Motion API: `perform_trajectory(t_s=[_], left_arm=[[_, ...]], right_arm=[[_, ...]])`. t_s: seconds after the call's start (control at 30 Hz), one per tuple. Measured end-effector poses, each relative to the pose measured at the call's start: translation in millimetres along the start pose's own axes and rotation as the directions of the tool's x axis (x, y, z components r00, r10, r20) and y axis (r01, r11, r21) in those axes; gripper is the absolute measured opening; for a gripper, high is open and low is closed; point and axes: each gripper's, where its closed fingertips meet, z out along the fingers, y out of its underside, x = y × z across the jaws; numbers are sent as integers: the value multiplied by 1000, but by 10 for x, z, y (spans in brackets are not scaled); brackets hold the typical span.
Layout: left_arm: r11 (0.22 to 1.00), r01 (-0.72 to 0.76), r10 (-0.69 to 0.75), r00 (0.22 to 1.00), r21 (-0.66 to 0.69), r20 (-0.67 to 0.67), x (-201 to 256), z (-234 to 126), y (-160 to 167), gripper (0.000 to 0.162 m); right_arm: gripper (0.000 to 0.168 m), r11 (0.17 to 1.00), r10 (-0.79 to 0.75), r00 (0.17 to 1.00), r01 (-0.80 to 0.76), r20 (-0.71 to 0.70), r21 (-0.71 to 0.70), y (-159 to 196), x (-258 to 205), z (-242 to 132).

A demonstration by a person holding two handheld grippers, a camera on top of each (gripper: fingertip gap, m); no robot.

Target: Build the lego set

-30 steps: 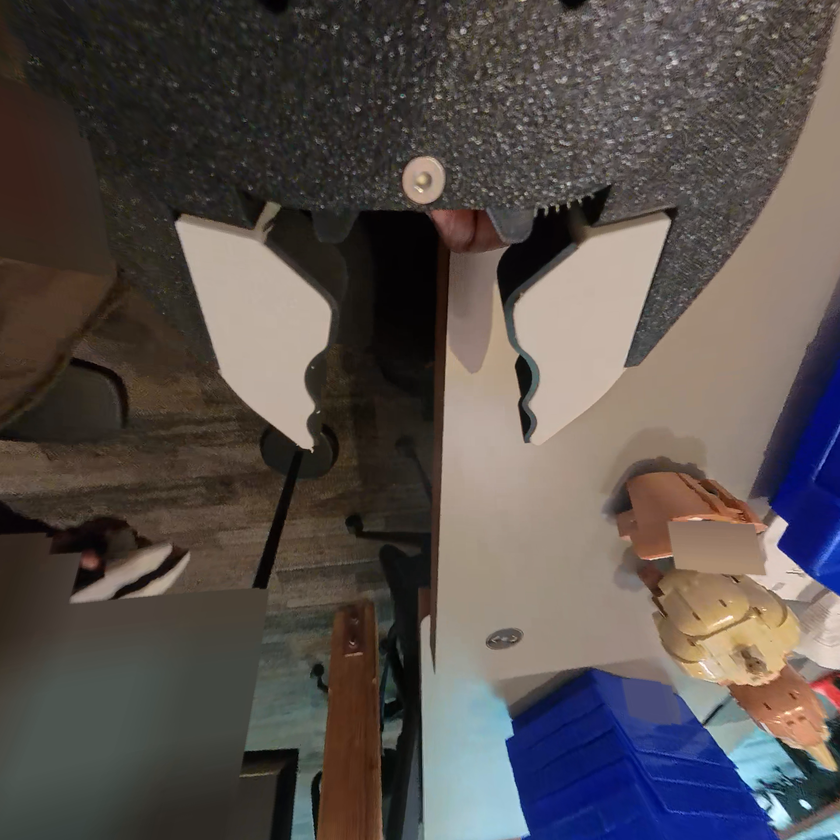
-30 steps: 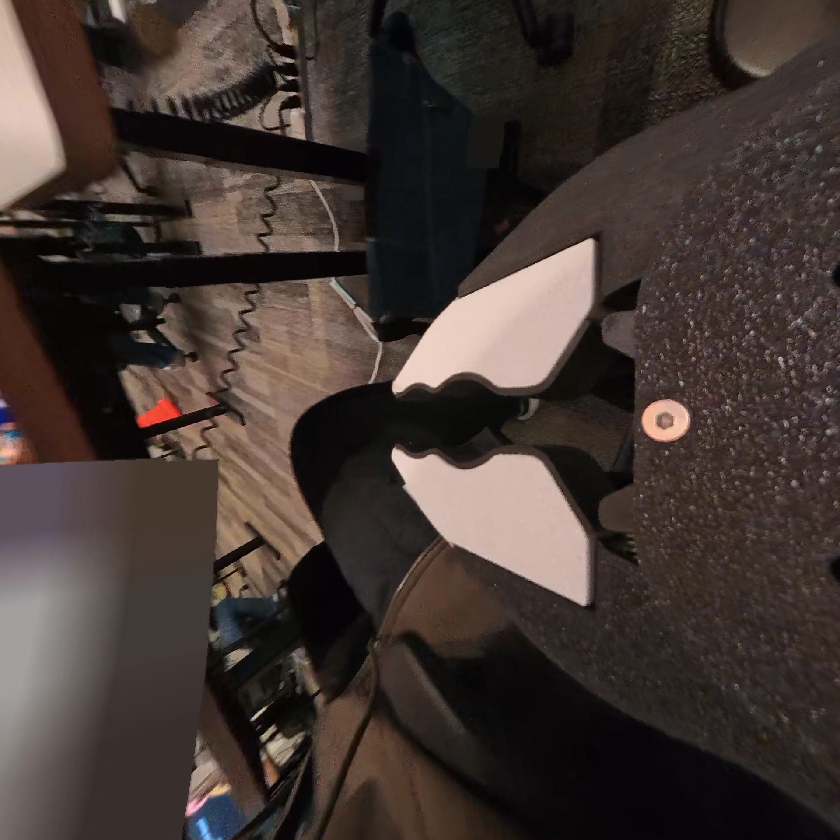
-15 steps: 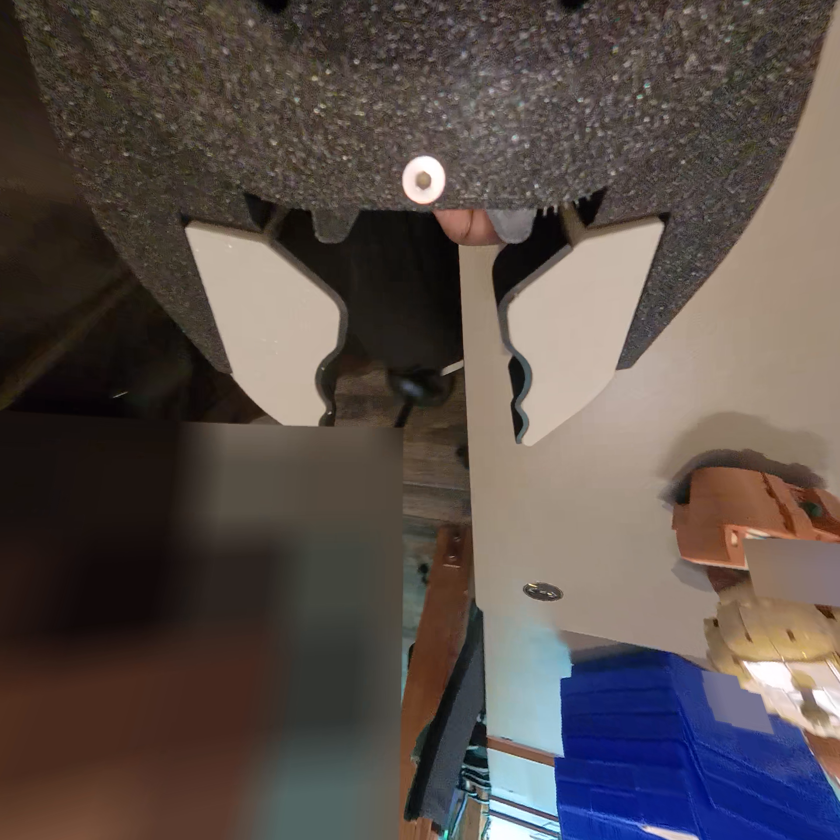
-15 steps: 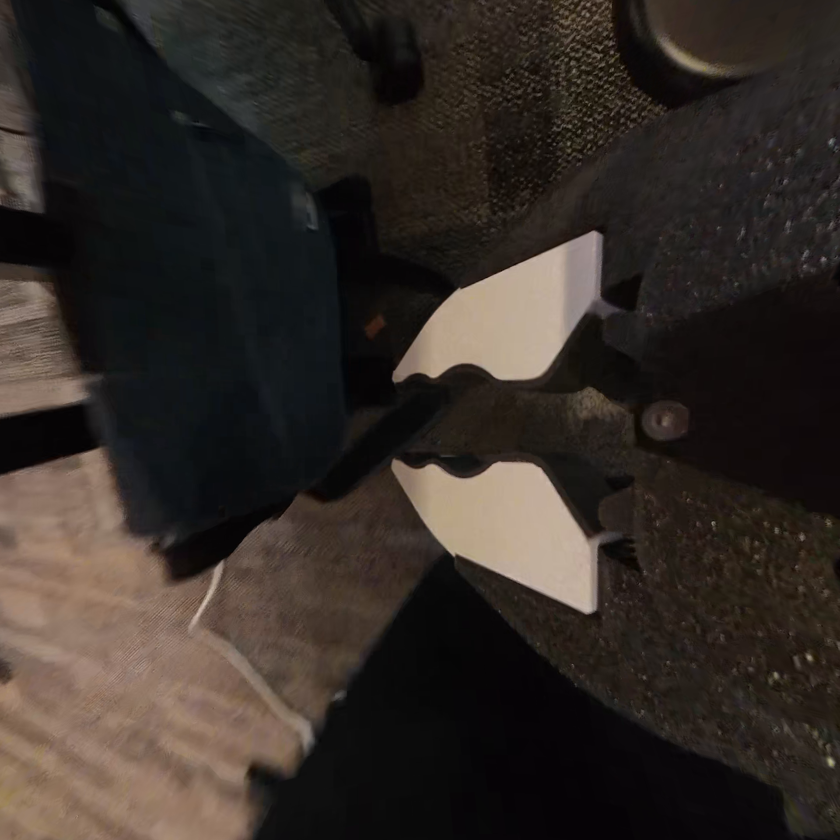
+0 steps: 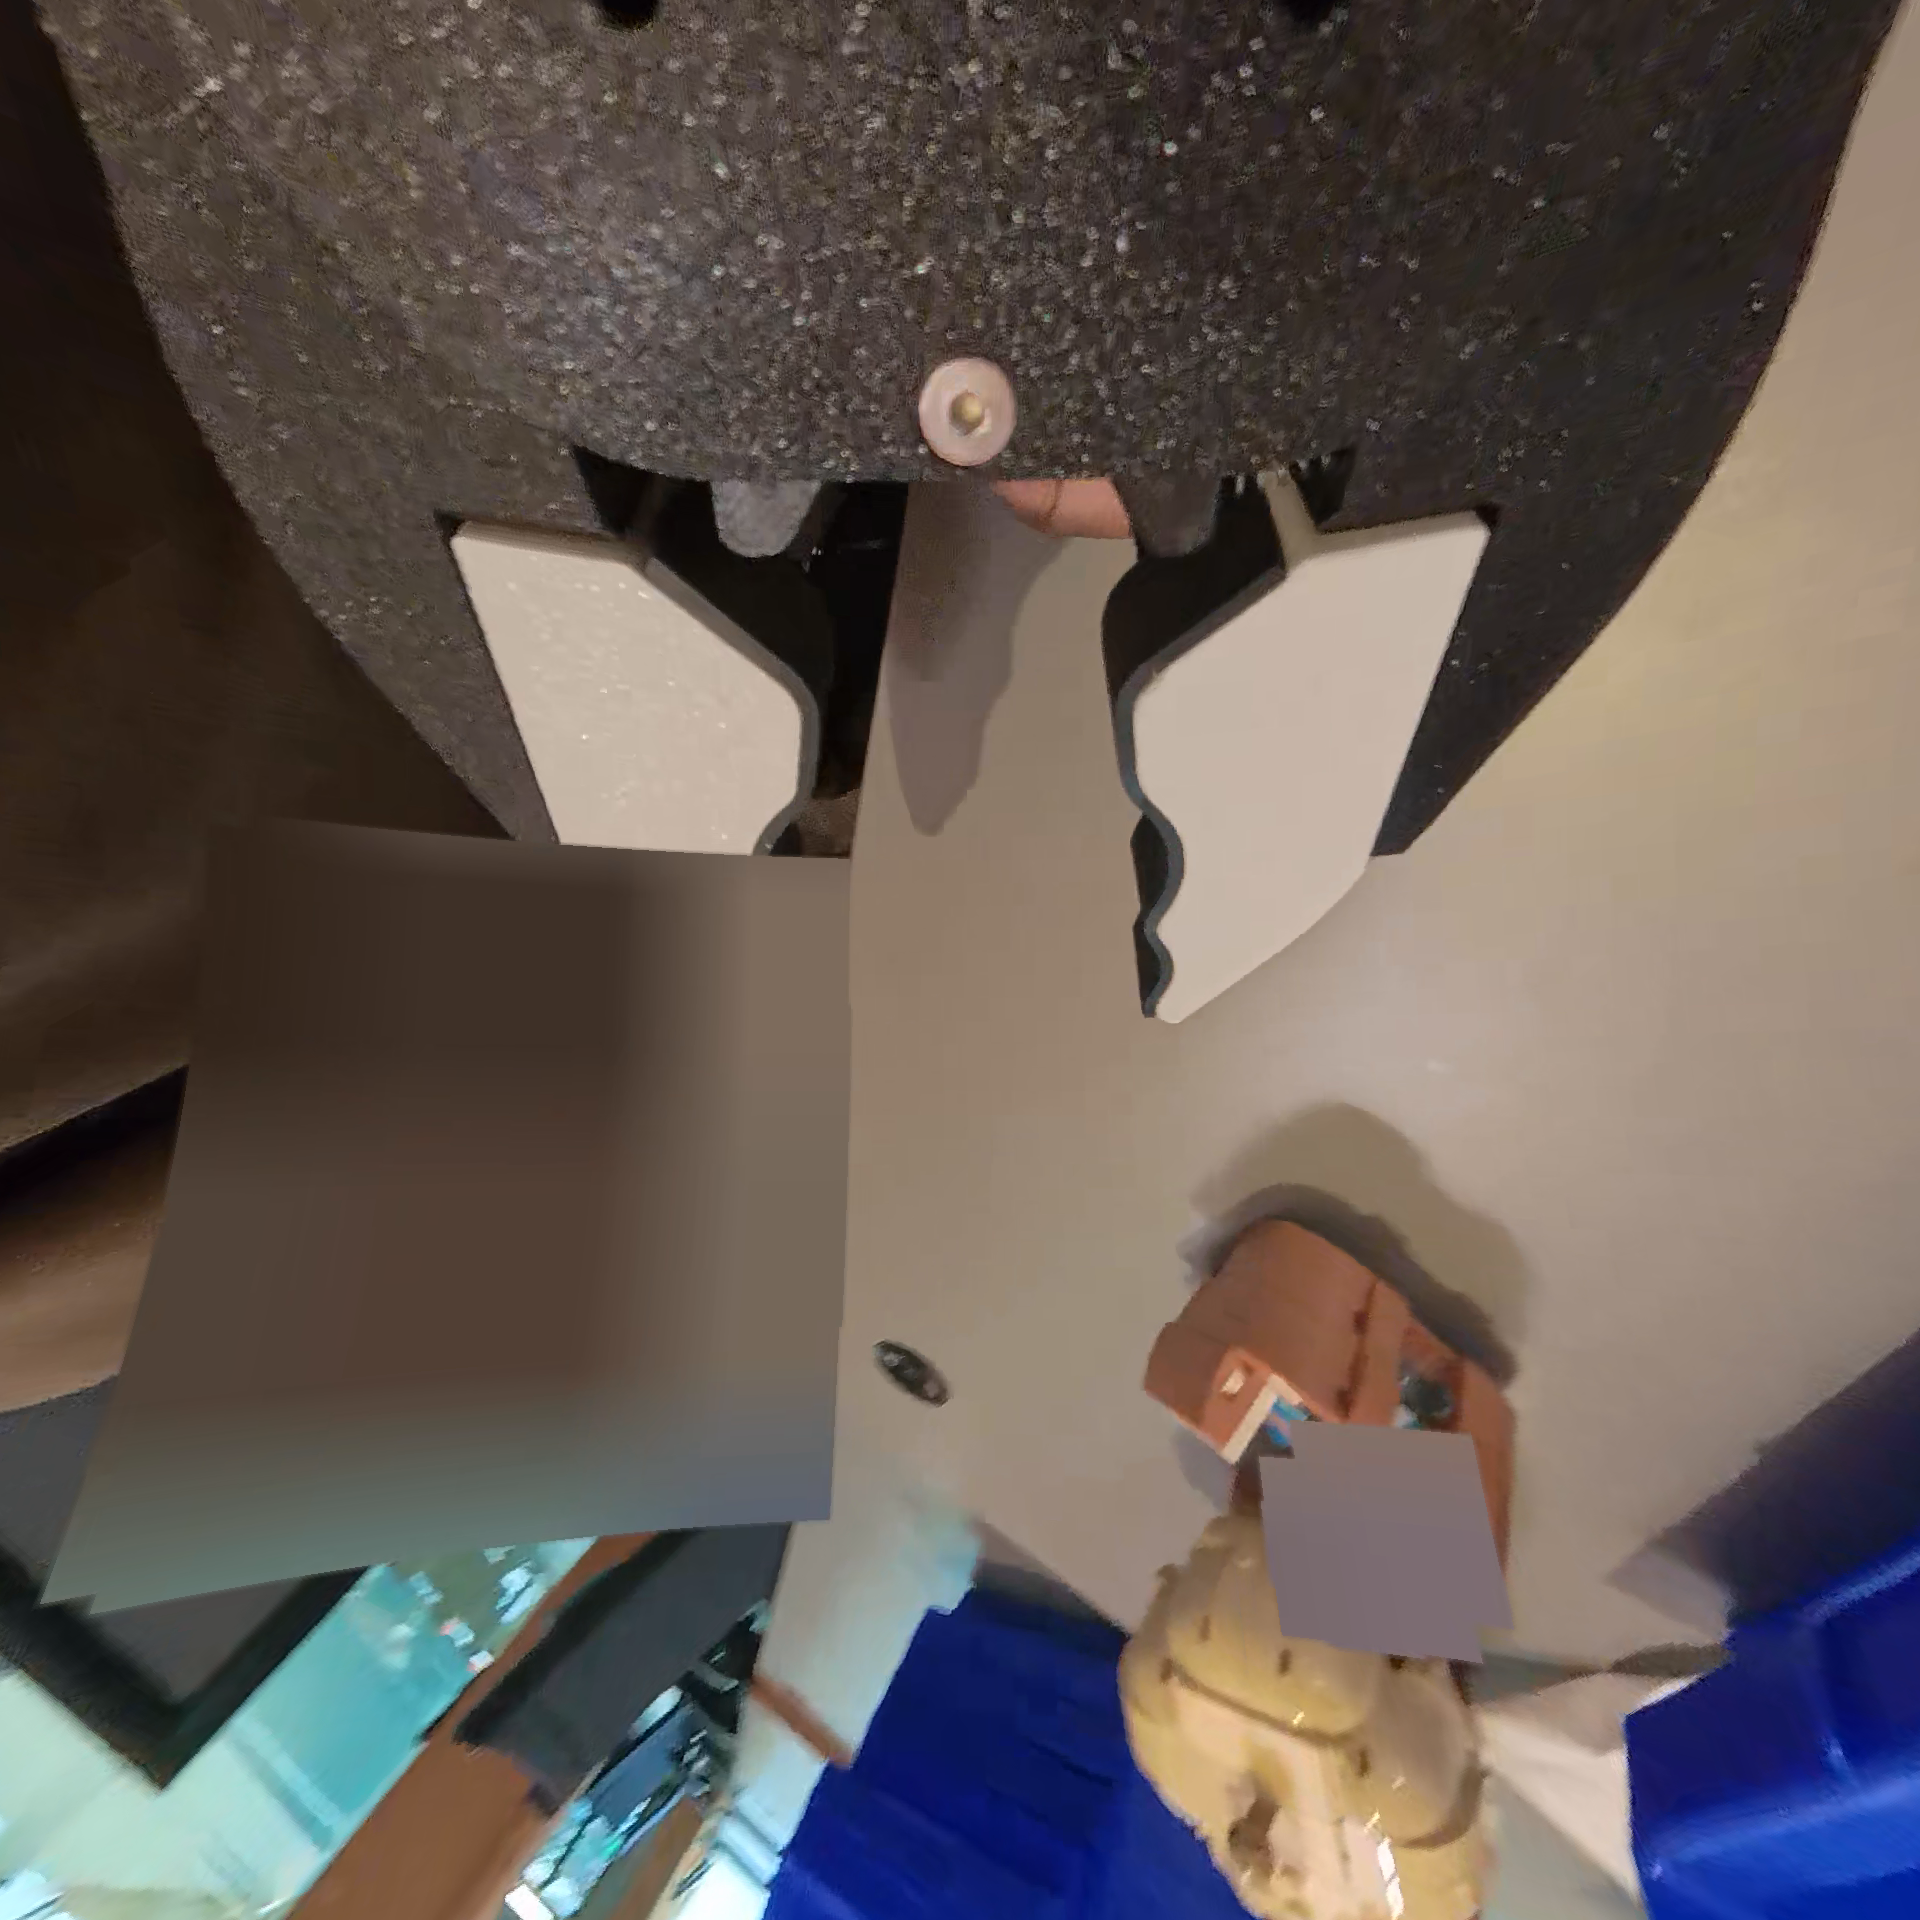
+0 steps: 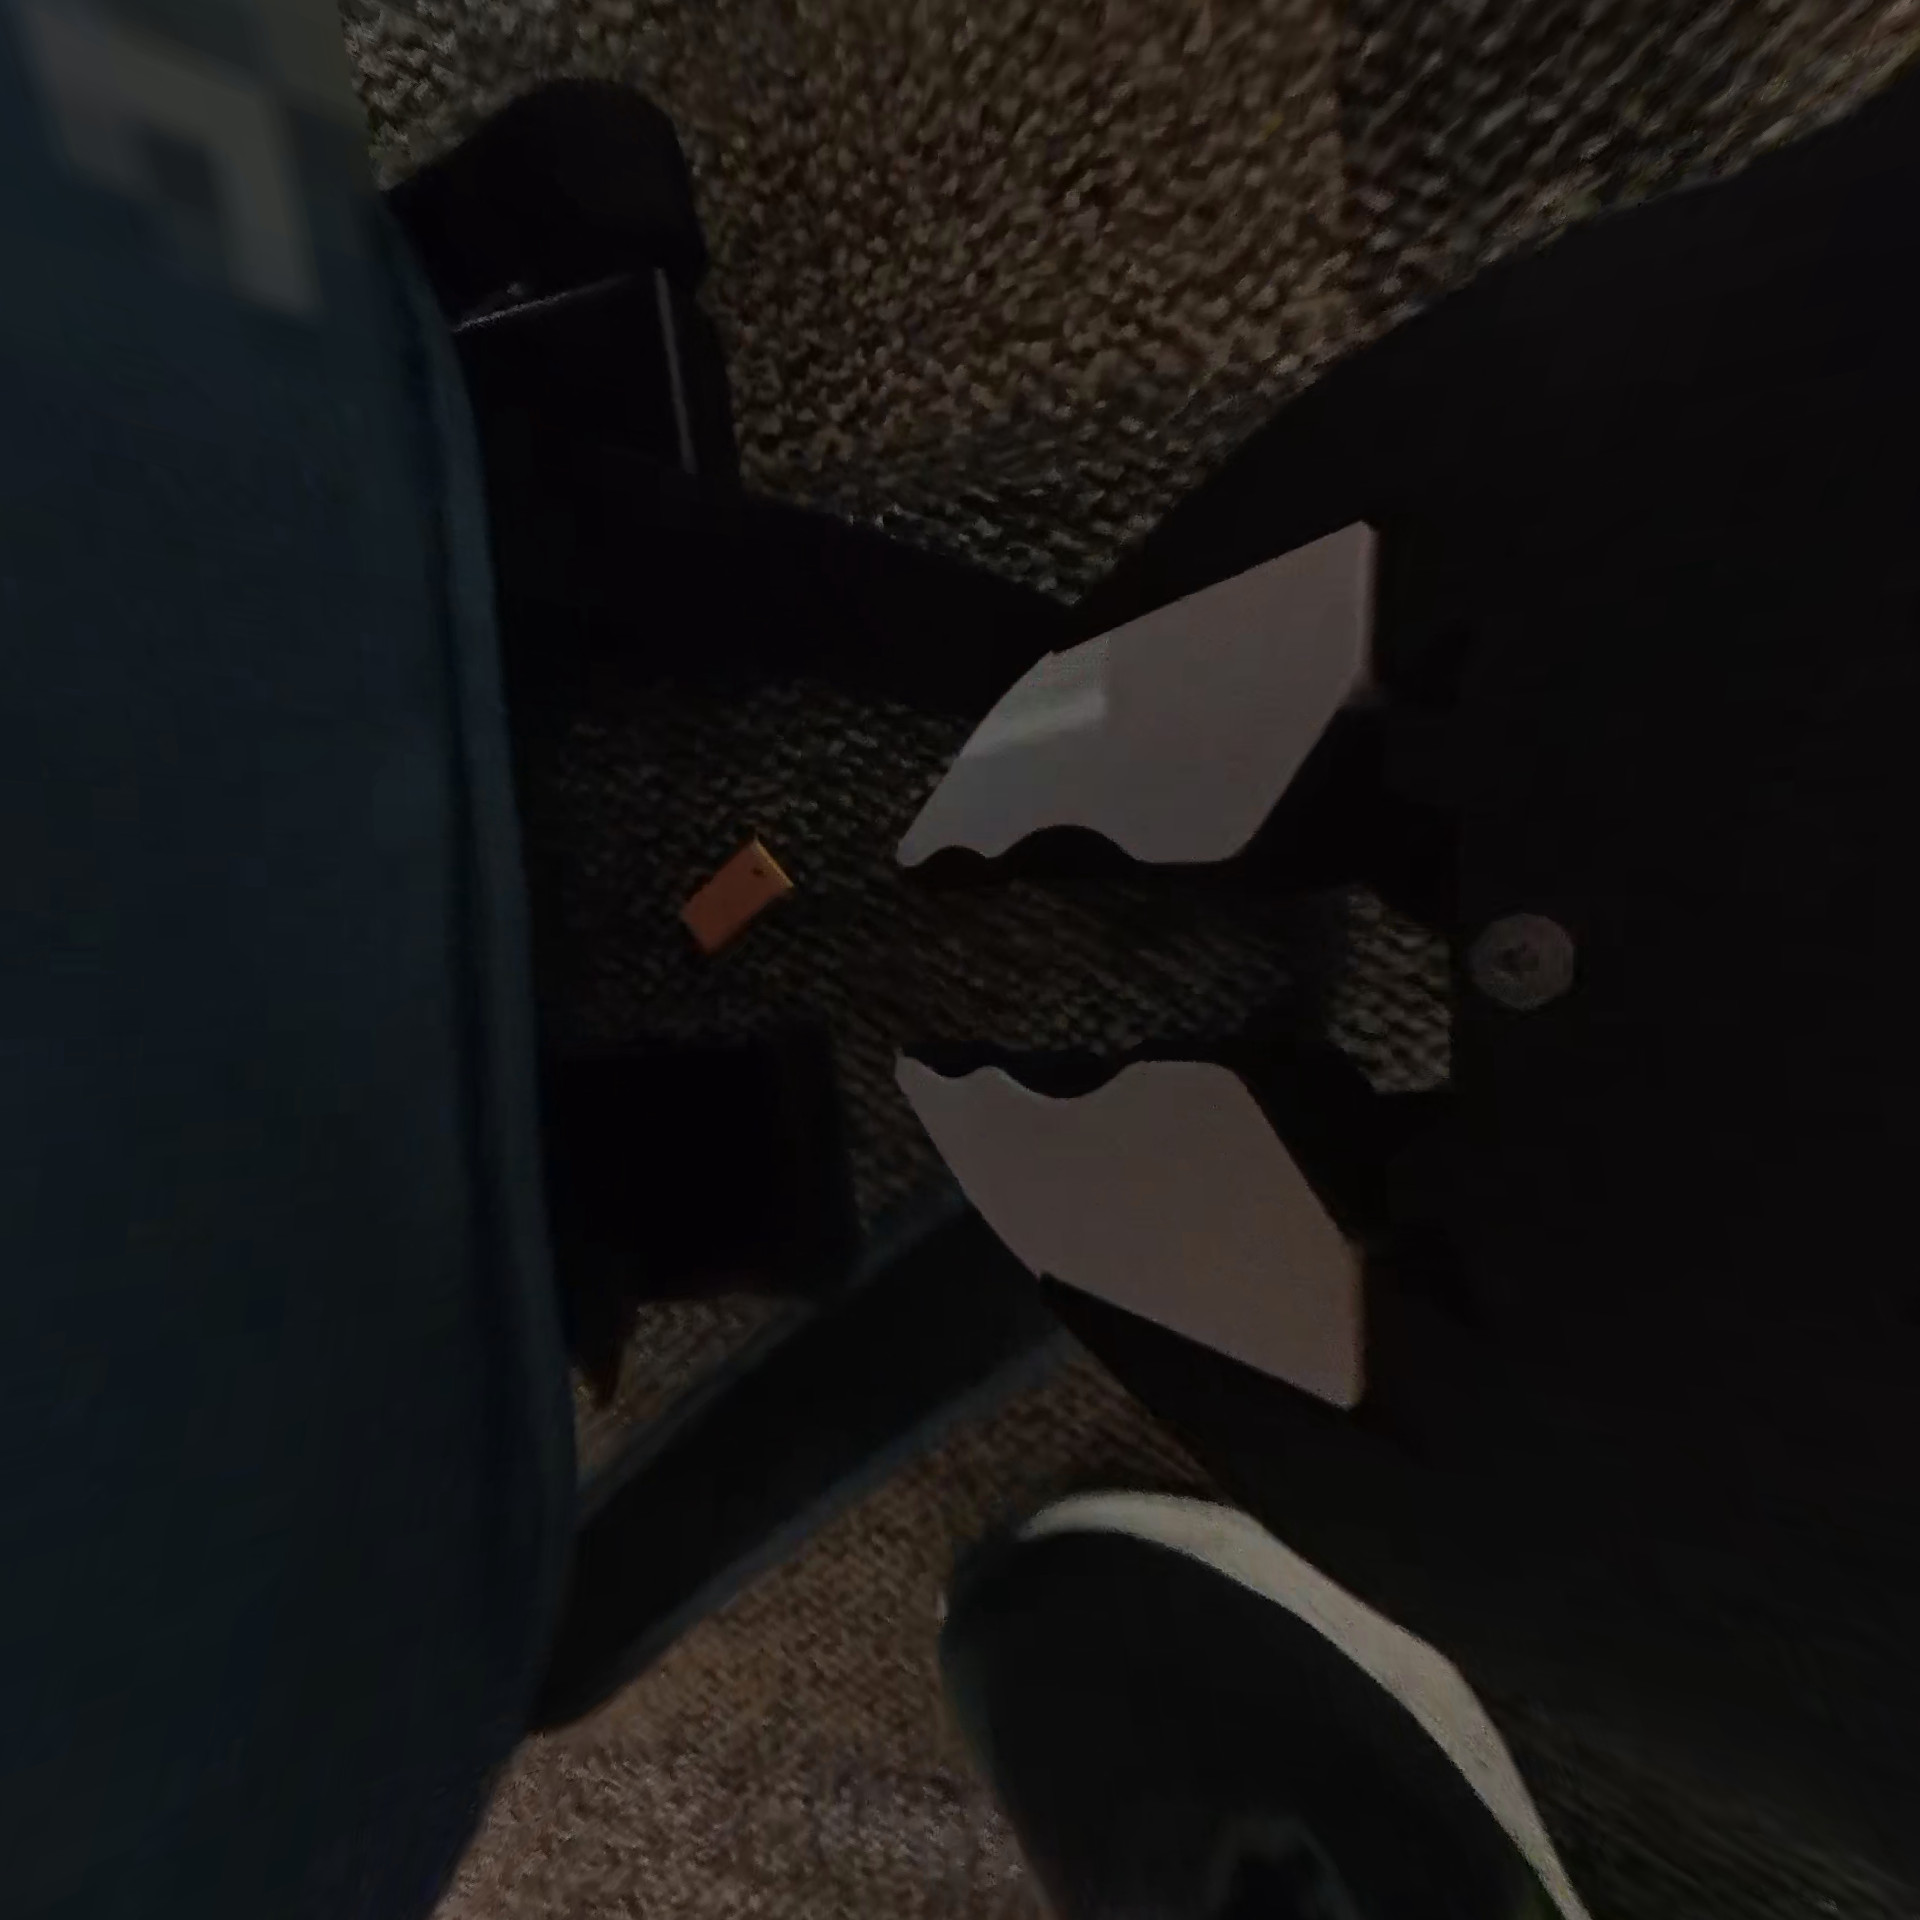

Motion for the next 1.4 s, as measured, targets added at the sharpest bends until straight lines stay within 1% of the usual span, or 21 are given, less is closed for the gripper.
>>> perform_trajectory(t_s=[0.07,0.1,0.17,0.23,0.33,0.5,0.57,0.6,0.77,0.8,0.83,0.87,0.9,0.97,1.03,1.13,1.2,1.27,1.33,1.4], left_arm=[[999,28,-26,998,-36,64,-90,46,38,61],[998,47,-43,995,-44,91,-134,61,46,61],[997,66,-61,989,-35,136,-197,68,34,52],[997,77,-71,983,-29,167,-238,71,29,47],[996,85,-80,979,-23,189,-266,70,25,43],[995,94,-87,975,-24,203,-289,73,26,38],[995,94,-86,977,-29,197,-281,79,32,36],[995,89,-81,977,-32,197,-276,81,36,36],[996,82,-74,979,-40,188,-256,88,44,36],[996,83,-74,980,-41,184,-251,90,46,36],[996,81,-72,981,-43,180,-245,91,48,36],[996,78,-68,982,-47,175,-236,94,52,36],[996,73,-64,983,-51,170,-224,97,56,36],[996,64,-54,986,-56,160,-202,100,63,38],[997,53,-44,988,-57,147,-177,100,64,41],[999,26,-22,992,-38,124,-126,83,38,42],[1000,-1,3,996,-19,94,-67,68,16,44],[1000,-27,27,998,-6,61,-3,56,2,46],[998,-61,61,998,9,22,82,42,-6,48],[993,-117,118,992,21,-40,239,30,20,51]], right_arm=[[28,999,14,1000,-14,18,30,-4,84,182],[29,999,-10,1000,10,16,33,-13,121,271],[32,997,-72,997,71,14,22,-19,173,443],[36,992,-122,992,122,11,6,-33,216,588],[36,986,-164,986,164,11,-8,-74,279,754],[46,953,-296,955,297,35,-54,-7,180,895],[51,935,-332,943,334,36,-119,71,173,984],[51,927,-341,939,342,37,-155,108,181,1022],[44,936,-305,951,309,50,-167,98,202,1036],[38,940,-287,957,289,37,-183,90,228,1023],[20,939,-270,963,268,19,-216,93,279,993],[19,944,-232,972,231,26,-237,103,276,959],[19,956,-190,981,193,37,-220,83,250,903],[19,981,-120,992,123,32,-148,4,211,705],[19,995,-35,999,36,7,-97,-15,198,408],[18,994,106,994,-106,14,37,-97,93,-265],[18,984,140,989,-143,35,105,-197,-31,-837],[18,980,119,991,-128,66,150,-362,-209,-1483],[18,979,79,992,-96,99,181,-593,-410,-2183],[18,976,32,990,-61,139,209,-904,-636,-2913]])
